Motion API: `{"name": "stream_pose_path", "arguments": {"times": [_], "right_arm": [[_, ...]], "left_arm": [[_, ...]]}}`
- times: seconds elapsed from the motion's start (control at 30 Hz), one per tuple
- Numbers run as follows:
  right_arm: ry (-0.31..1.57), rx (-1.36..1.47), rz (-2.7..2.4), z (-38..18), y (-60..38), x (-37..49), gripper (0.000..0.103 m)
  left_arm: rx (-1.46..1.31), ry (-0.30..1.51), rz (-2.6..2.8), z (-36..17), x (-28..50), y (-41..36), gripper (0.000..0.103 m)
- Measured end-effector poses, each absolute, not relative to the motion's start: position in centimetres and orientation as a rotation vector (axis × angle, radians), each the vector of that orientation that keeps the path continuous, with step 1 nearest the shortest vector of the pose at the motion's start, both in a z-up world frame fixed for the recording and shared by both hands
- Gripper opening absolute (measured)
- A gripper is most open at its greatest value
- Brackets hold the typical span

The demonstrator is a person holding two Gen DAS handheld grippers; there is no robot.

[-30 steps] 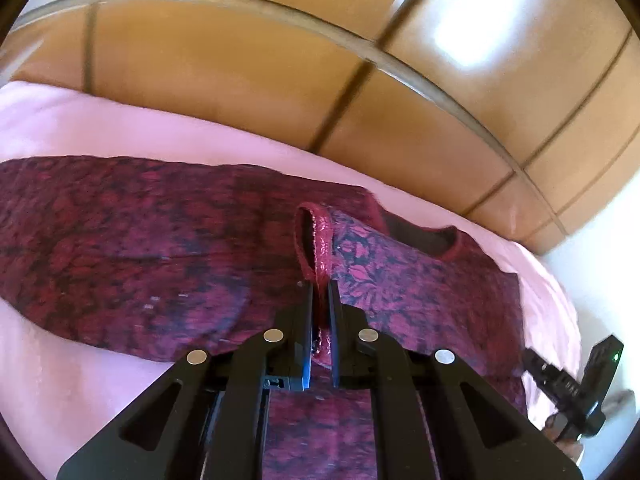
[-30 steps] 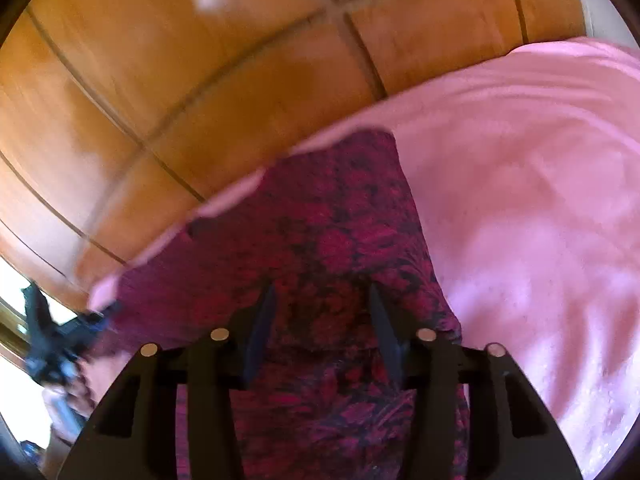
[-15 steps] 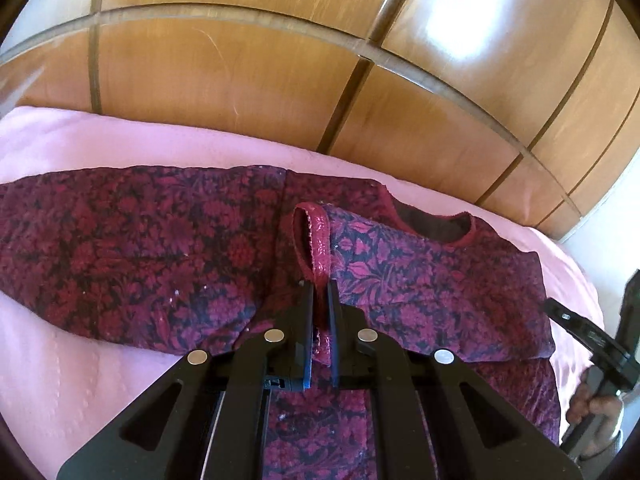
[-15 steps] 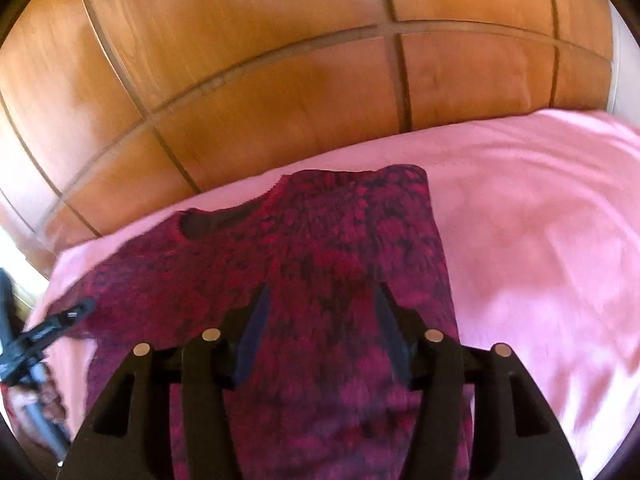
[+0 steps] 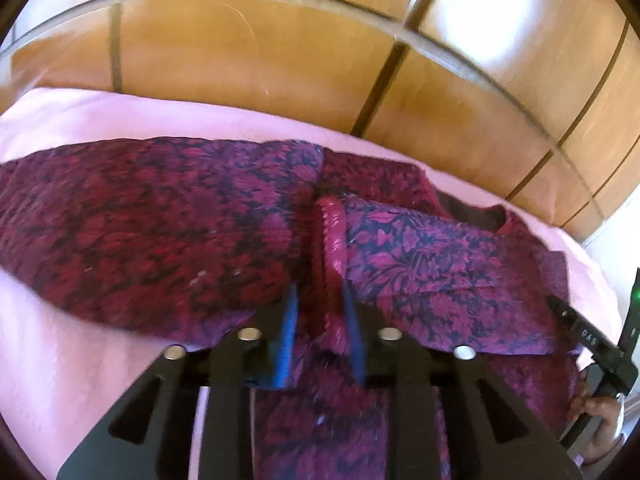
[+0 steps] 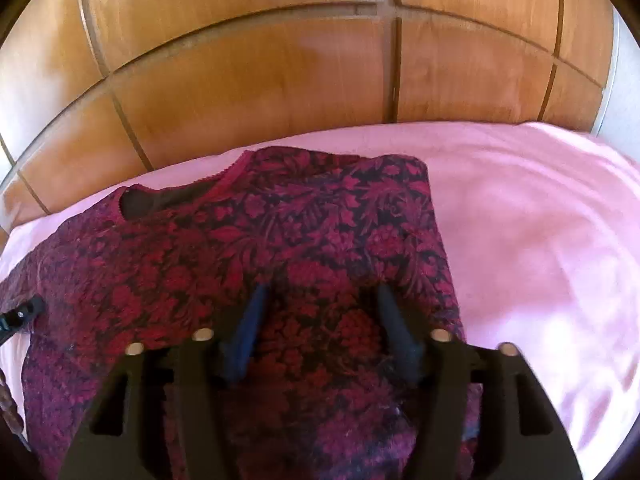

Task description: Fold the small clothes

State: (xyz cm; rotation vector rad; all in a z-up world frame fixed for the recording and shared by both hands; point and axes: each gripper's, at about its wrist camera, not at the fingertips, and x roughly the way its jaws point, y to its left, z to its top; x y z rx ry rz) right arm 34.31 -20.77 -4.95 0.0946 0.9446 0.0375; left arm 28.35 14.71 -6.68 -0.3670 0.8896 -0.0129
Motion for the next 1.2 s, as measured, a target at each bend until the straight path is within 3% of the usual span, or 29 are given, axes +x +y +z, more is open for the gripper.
{"name": "stream_pose_path", "arguments": {"times": [0.07, 0.53, 0.67, 0.73, 0.97, 1.0, 1.03, 1.1, 1.2], "right_arm": [[0.927, 0.098, 0.036, -3.9, -20.4, 33.1, 0.077], [0.954, -0.069, 0.185, -4.6, -14.4, 21.3, 0.086], [0.955, -0.064, 0.181, -5.6, -14.2, 20.3, 0.096], [0.975, -0.028, 0.183, -6.1, -14.6, 20.5, 0.101], [0.98, -0.007, 0.192, -6.1, -14.8, 21.0, 0.101], [0.971, -0.012, 0.189, -6.1, -15.0, 20.9, 0.101], [0.967, -0.017, 0.188, -6.1, -15.0, 21.1, 0.101], [0.965, -0.017, 0.186, -6.2, -14.8, 21.0, 0.101], [0.962, -0.016, 0.185, -6.4, -14.6, 20.8, 0.101]], "left_arm": [[-0.41, 0.866, 0.0, -6.3, 26.8, 15.9, 0.04], [-0.804, 0.8, 0.232, -7.9, 19.0, 30.6, 0.04], [-0.931, 0.759, 0.28, -8.2, 18.3, 35.2, 0.04], [-0.987, 0.733, 0.306, -8.3, 18.3, 37.4, 0.05], [-1.162, 0.622, 0.434, -8.4, 19.0, 44.2, 0.05], [-1.167, 0.621, 0.435, -8.4, 18.8, 45.0, 0.046], [-1.16, 0.623, 0.443, -8.3, 19.1, 45.3, 0.03], [-1.091, 0.646, 0.438, -7.7, 20.1, 45.1, 0.012], [-0.987, 0.626, 0.393, -5.4, 20.6, 43.6, 0.011]]}}
